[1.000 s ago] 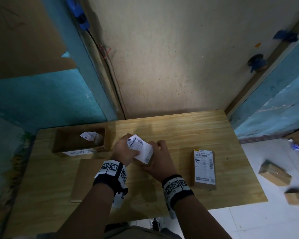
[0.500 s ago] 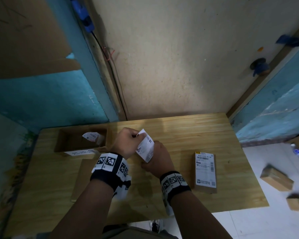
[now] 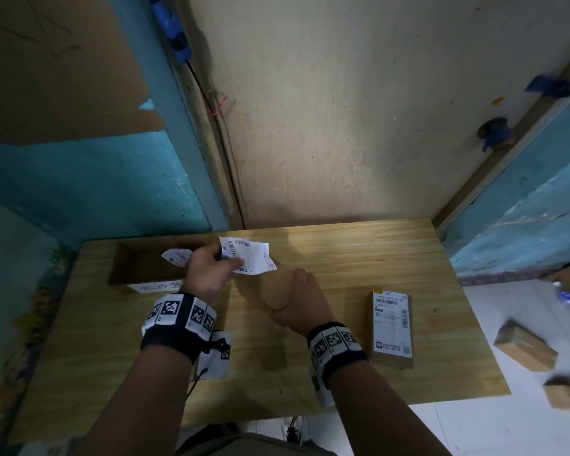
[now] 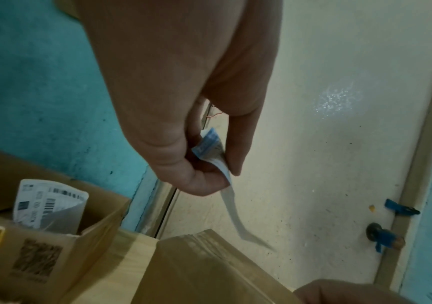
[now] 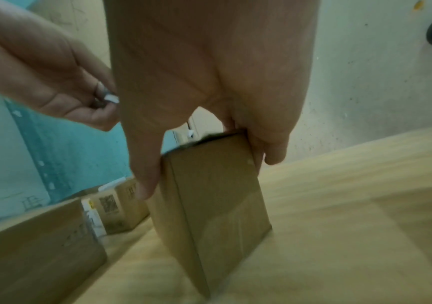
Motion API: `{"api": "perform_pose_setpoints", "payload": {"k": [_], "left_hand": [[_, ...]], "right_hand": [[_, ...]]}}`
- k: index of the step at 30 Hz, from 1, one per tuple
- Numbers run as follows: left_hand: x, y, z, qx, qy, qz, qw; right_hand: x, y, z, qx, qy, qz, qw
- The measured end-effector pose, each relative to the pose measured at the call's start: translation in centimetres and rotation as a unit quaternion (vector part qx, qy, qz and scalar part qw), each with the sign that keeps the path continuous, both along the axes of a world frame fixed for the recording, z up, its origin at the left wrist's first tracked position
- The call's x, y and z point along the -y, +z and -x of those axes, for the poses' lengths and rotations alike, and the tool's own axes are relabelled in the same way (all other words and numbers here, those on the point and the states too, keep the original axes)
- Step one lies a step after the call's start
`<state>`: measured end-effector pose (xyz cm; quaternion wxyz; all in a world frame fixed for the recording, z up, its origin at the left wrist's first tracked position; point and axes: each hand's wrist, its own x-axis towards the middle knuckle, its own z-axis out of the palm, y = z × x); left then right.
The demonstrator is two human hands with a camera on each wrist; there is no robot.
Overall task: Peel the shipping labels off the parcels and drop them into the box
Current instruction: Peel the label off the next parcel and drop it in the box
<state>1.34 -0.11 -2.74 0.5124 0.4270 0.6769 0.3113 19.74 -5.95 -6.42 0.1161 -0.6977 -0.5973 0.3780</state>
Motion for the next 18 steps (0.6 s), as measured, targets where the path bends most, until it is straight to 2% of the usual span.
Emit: {"api": "perform_pose_setpoints", "payload": {"k": [3, 5, 11, 14, 18], "left_hand": [[0.2, 0.0, 0.3, 0.045, 0.025, 0.004, 0.999], [0.4, 0.0, 0.5, 0.065, 0.043, 0.002, 0.997], [0.8, 0.0, 1.5, 0.113, 0.056, 0.004, 0.992], [1.0, 0.4, 1.9, 0.152, 0.052, 0.003, 0.987], [1.2, 0.8, 3.0, 0.179, 0.012, 0.030, 0.983]], "right_hand": [[-0.7, 1.5, 0.0, -0.039, 0.040, 0.032, 0.998], [-1.2, 2.1, -0.1, -0.087, 0.008, 0.020, 0.996], [-2.6, 3.1, 1.0, -0.141, -0.099, -0.071, 0.982], [-3.3, 3.2, 2.0, -0.200, -0.156, -0.079, 0.964], [-3.9, 2.2, 3.0, -0.215, -0.184, -0.075, 0.956]]}}
